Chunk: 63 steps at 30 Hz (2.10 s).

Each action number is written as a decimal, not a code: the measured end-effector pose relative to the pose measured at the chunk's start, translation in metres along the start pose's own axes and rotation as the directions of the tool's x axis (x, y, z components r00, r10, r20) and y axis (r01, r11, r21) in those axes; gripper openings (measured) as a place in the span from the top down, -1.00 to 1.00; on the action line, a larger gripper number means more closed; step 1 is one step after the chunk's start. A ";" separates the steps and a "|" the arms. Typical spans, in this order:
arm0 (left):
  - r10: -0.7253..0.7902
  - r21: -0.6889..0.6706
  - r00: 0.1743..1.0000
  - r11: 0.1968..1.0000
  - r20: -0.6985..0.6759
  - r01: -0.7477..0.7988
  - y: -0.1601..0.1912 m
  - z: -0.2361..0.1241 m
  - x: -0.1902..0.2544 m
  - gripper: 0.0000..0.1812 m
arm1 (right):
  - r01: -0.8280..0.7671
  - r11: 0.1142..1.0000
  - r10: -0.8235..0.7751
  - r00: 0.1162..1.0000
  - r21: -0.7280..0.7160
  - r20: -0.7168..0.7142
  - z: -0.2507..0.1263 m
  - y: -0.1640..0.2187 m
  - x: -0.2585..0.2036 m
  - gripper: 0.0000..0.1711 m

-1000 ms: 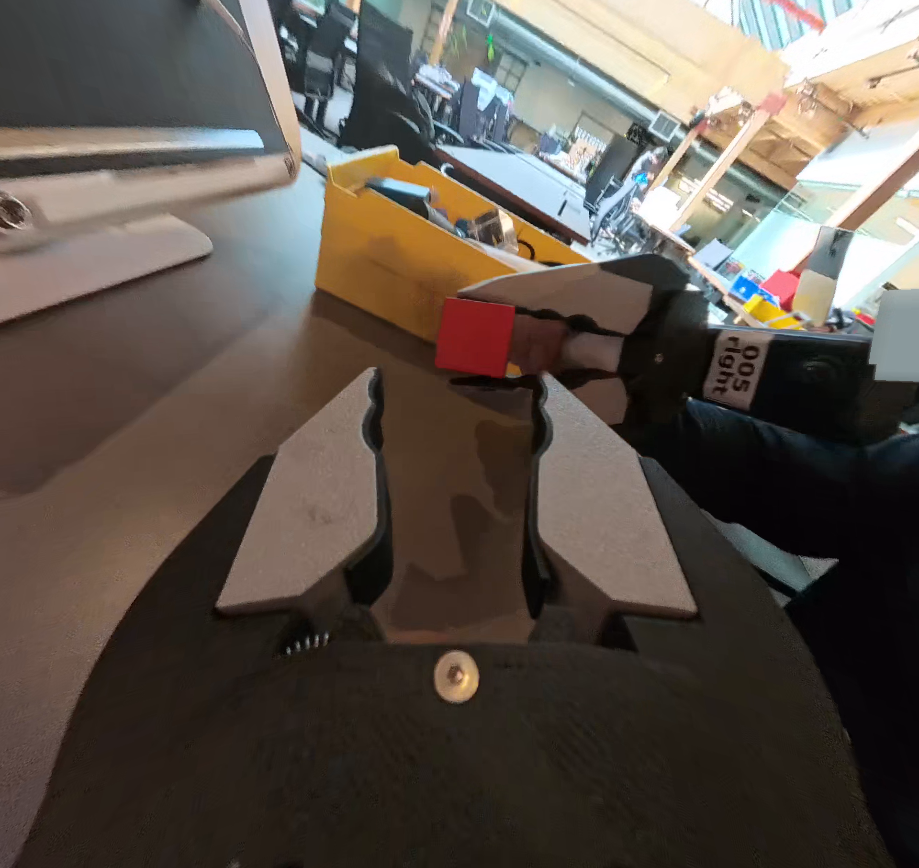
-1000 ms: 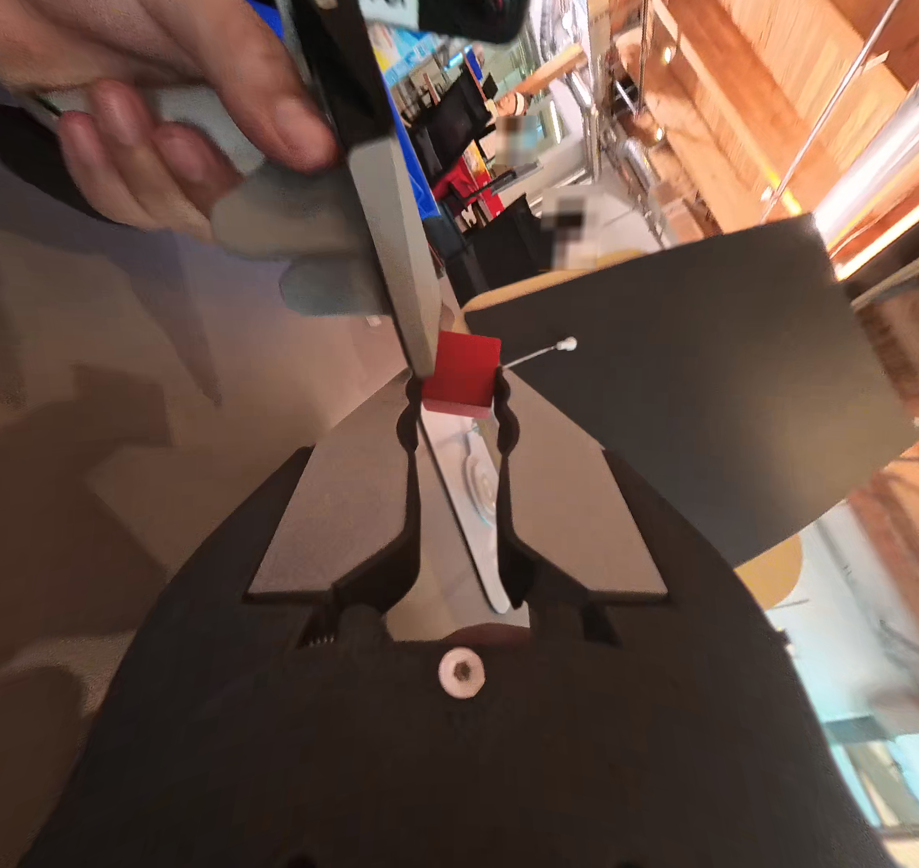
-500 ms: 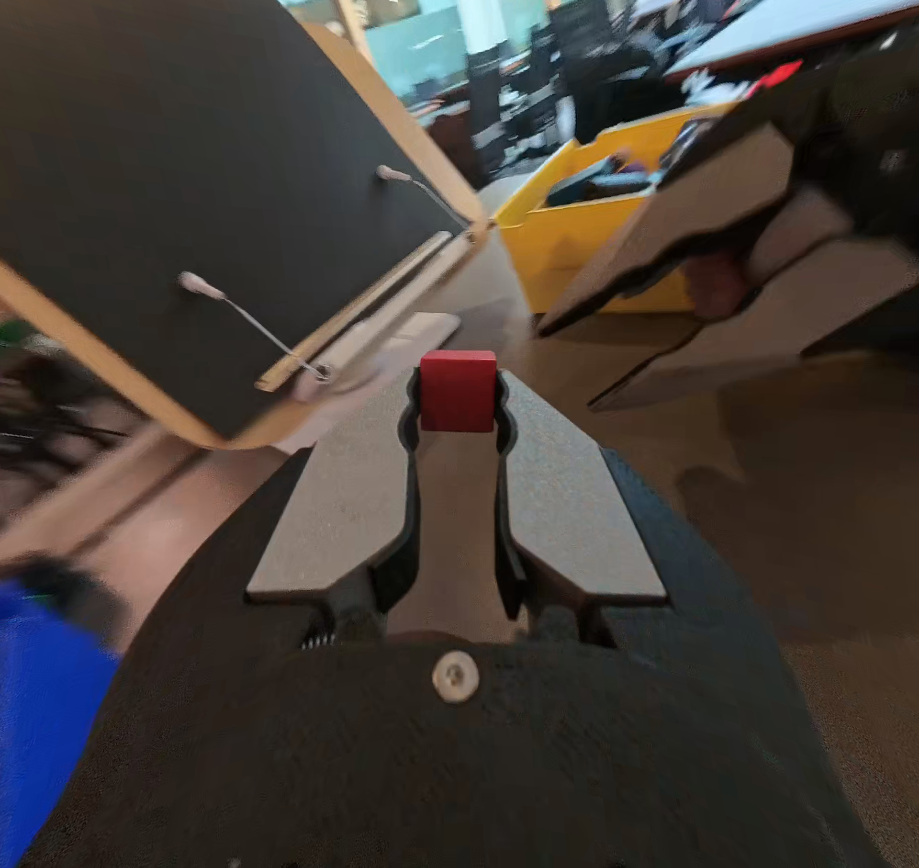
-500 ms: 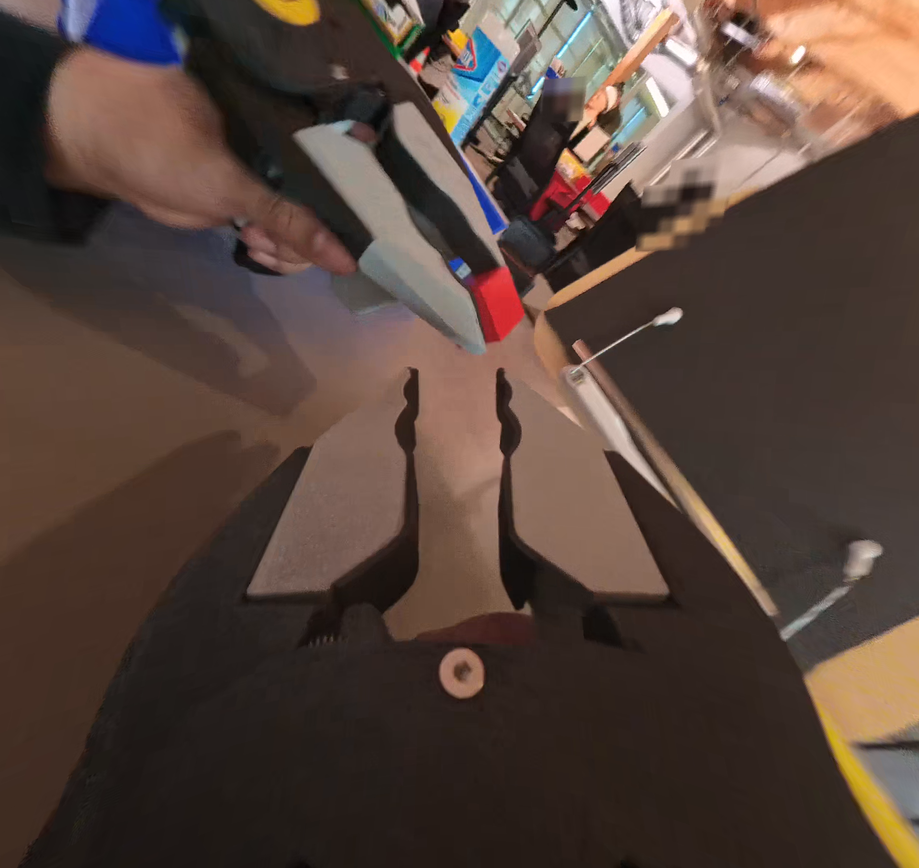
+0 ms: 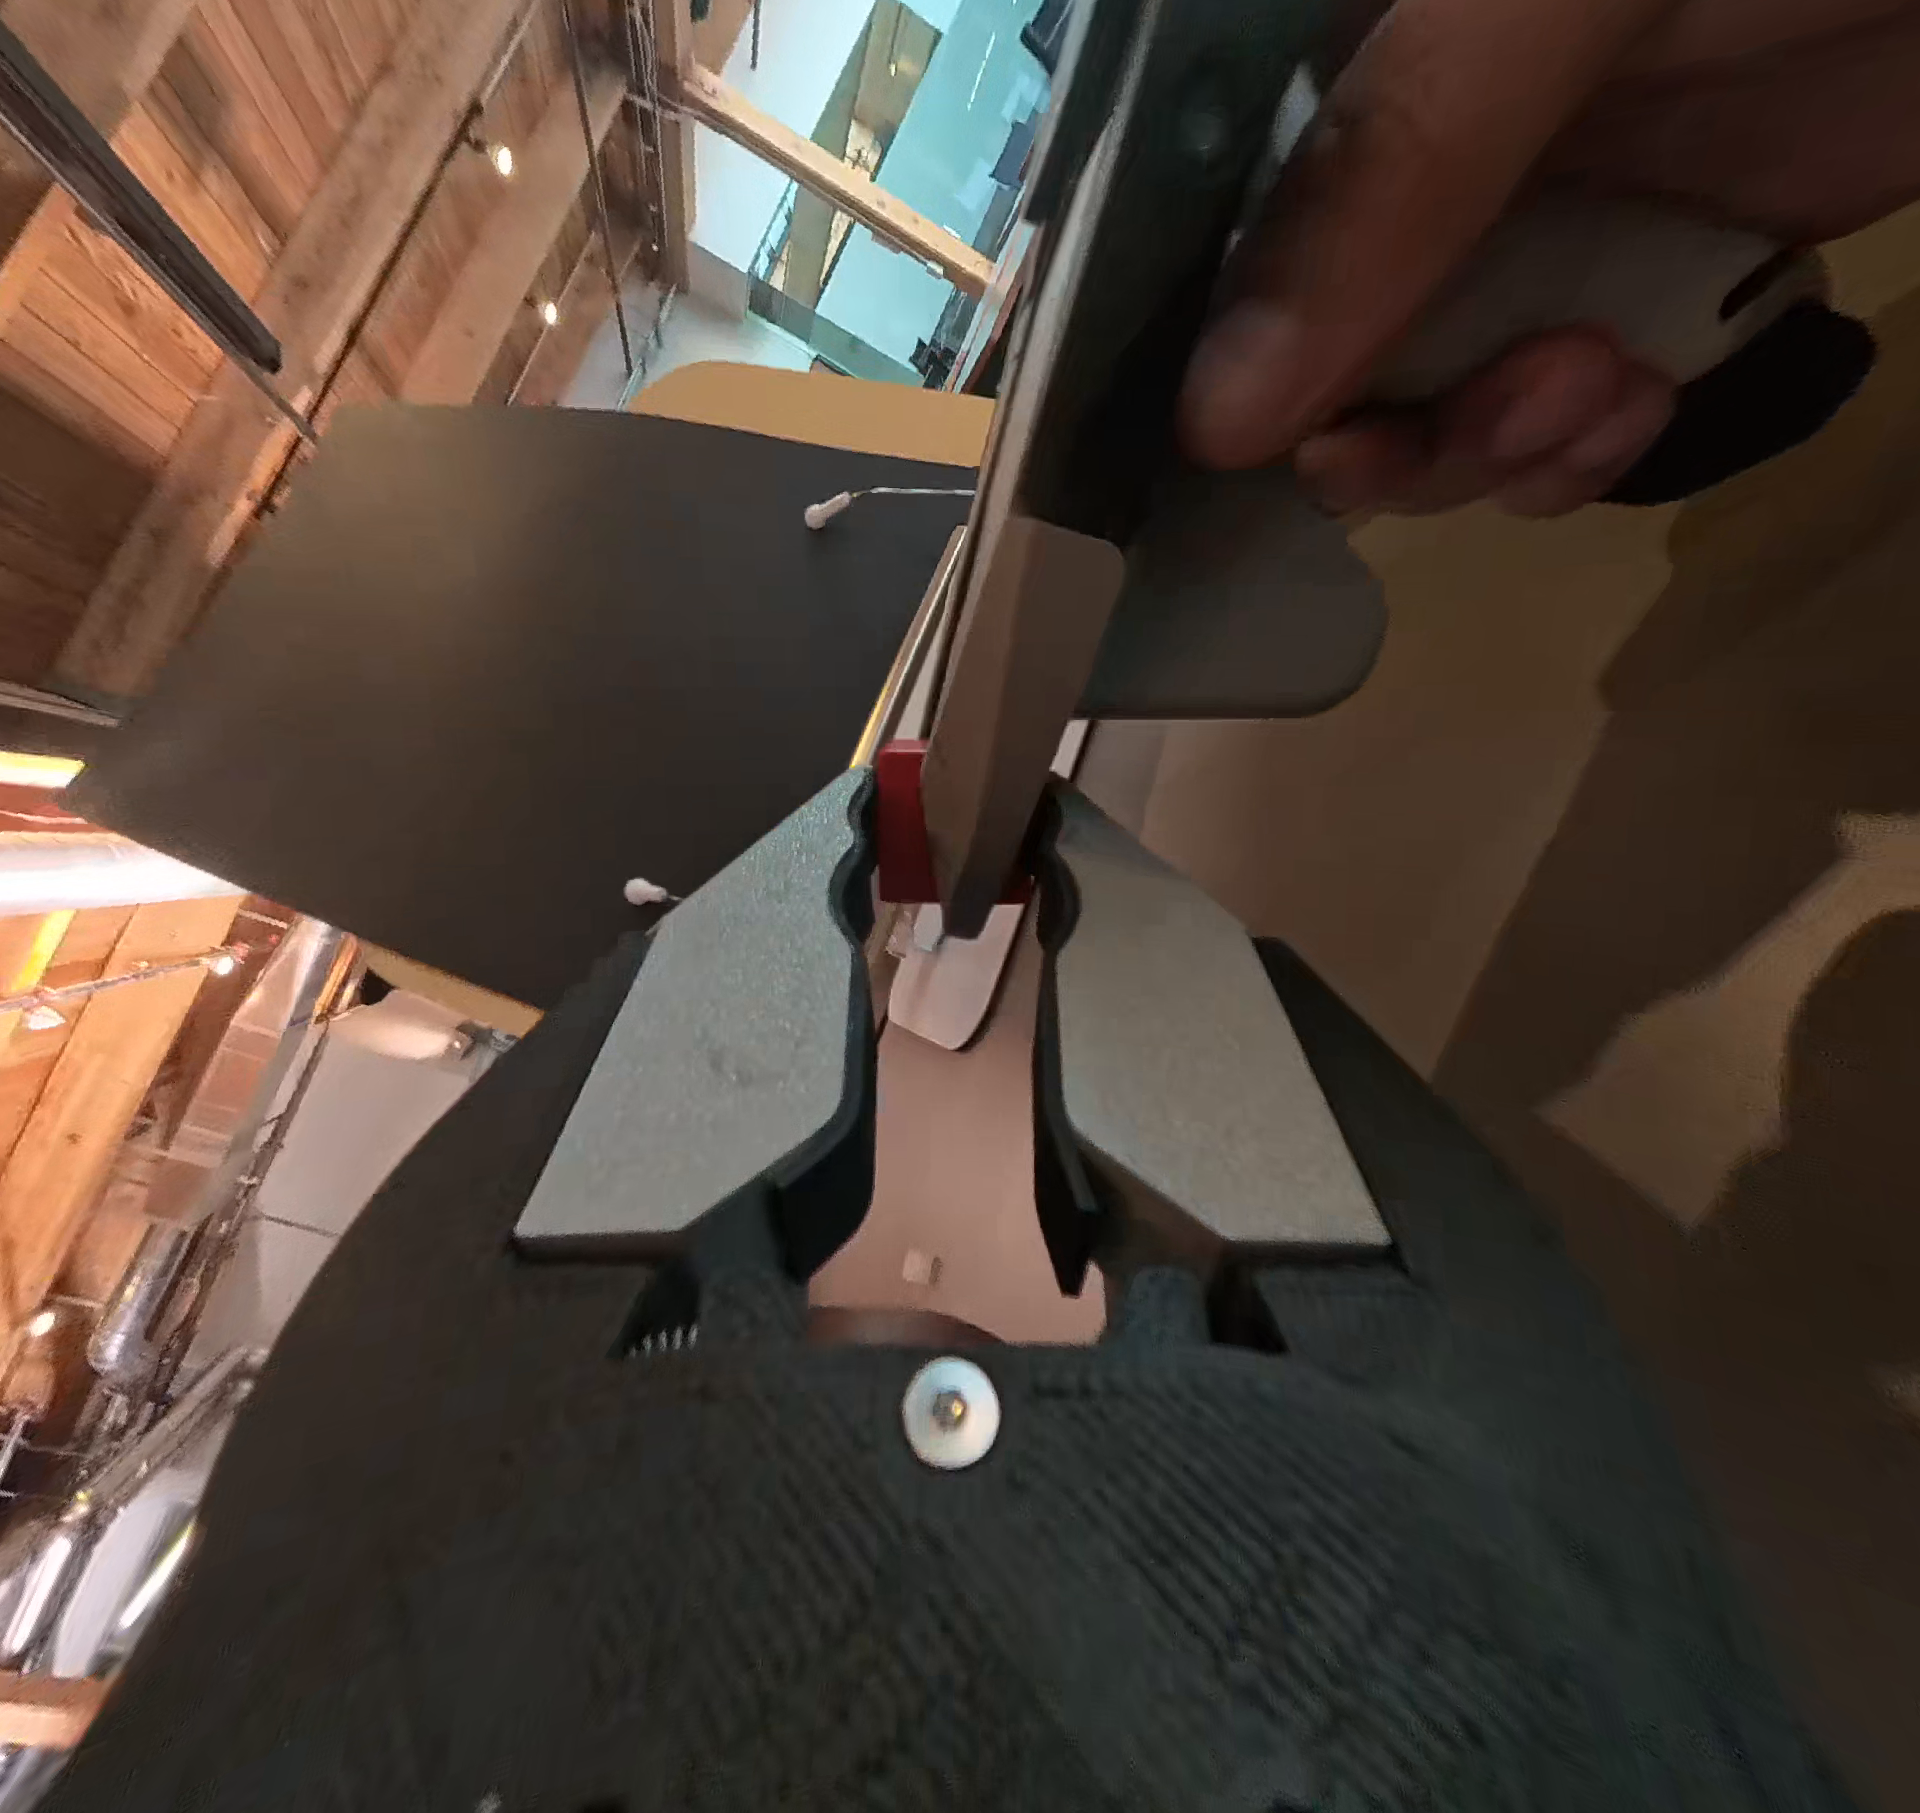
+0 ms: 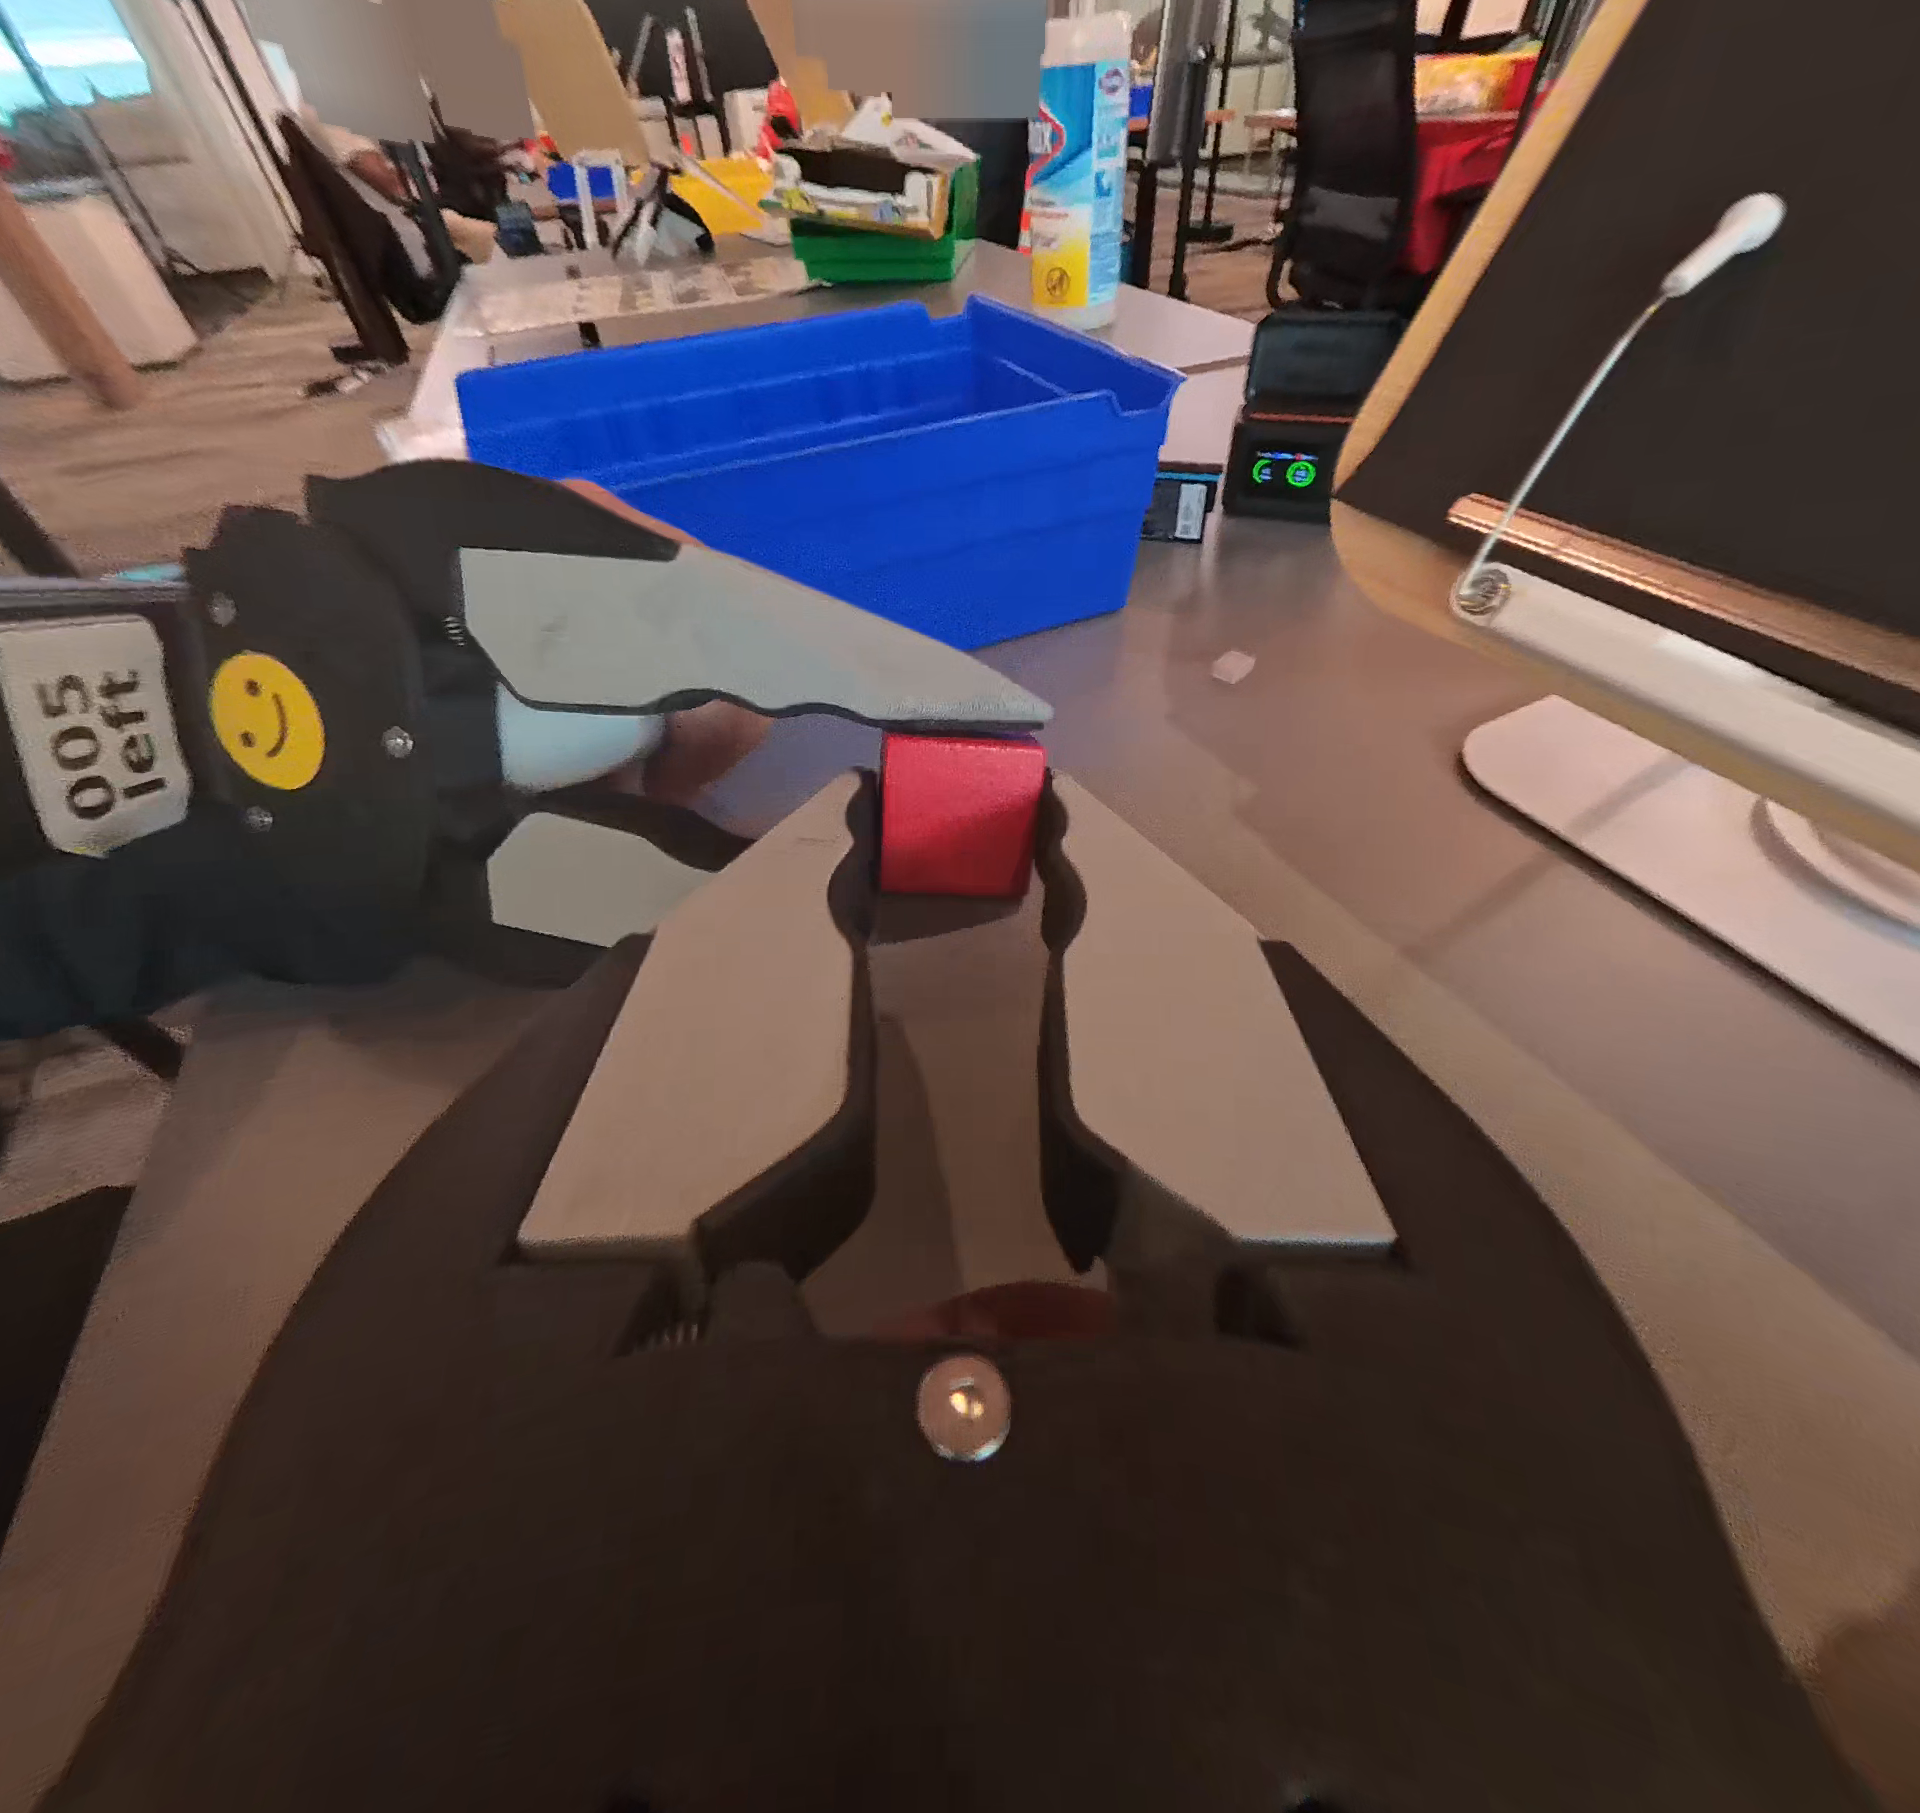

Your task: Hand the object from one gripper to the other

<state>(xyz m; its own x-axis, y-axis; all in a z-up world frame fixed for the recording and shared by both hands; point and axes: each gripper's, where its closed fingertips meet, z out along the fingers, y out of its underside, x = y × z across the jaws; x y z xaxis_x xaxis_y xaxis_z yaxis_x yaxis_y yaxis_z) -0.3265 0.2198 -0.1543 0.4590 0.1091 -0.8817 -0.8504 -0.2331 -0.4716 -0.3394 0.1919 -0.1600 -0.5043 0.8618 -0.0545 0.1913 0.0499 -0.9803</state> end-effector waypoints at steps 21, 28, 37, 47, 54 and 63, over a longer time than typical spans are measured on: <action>-0.810 -0.280 0.033 0.240 -0.585 0.930 -0.014 -0.012 0.013 0.68 | 0.854 0.420 -0.906 0.373 -0.307 -0.201 -0.006 0.005 -0.003 0.70; -0.669 -0.091 0.674 0.728 -0.315 0.680 0.015 -0.001 0.003 0.72 | 0.716 0.646 -0.762 0.622 -0.264 -0.179 -0.009 0.011 0.007 0.68; -0.198 -0.090 0.977 0.978 -0.080 0.191 0.023 0.004 0.004 0.72 | 0.152 0.988 -0.154 0.984 -0.023 -0.087 -0.011 -0.001 0.015 0.55; 0.011 -0.012 1.000 1.000 -0.007 -0.011 0.001 0.000 0.005 0.72 | -0.110 0.994 0.112 0.989 -0.023 0.101 -0.004 0.006 0.000 0.71; -0.514 -0.017 0.832 0.853 -0.210 0.522 0.005 0.001 0.006 0.68 | 0.287 0.948 -0.312 0.918 -0.133 -0.244 -0.016 0.004 0.039 0.72; -0.869 -0.194 0.242 0.352 -0.433 0.916 0.007 0.000 0.006 0.45 | 0.787 0.498 -0.867 0.443 -0.364 -0.230 -0.010 0.008 0.021 0.71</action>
<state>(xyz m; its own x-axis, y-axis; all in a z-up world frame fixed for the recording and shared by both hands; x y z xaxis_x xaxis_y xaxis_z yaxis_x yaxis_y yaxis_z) -0.3296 0.2192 -0.1628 0.9608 -0.1893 0.2026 0.1713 -0.1694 -0.9705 -0.3399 0.2154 -0.1674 -0.1950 0.4544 0.8692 0.0052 0.8867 -0.4623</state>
